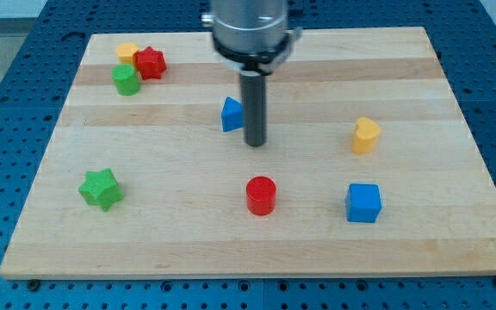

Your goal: Push the blue triangle closer to the red star

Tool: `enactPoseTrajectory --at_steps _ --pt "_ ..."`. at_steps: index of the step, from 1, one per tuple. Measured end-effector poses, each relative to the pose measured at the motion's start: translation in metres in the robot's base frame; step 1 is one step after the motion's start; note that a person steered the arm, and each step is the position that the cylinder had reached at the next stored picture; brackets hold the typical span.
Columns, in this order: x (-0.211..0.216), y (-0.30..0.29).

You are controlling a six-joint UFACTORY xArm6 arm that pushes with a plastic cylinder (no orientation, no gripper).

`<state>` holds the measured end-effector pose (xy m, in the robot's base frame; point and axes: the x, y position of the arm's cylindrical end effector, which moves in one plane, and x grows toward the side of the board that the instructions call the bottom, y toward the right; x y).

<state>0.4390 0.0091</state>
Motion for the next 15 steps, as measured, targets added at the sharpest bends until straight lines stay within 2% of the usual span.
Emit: enactPoseTrajectory --at_steps 2,5,7,8,9,11,12,15 --pt "-0.015 0.006" --pt "-0.025 -0.054" --pt "-0.093 -0.067" --pt "-0.102 -0.078" --pt "-0.074 -0.060" --pt "-0.150 -0.045" --pt "-0.169 -0.049" --pt "-0.169 -0.113"
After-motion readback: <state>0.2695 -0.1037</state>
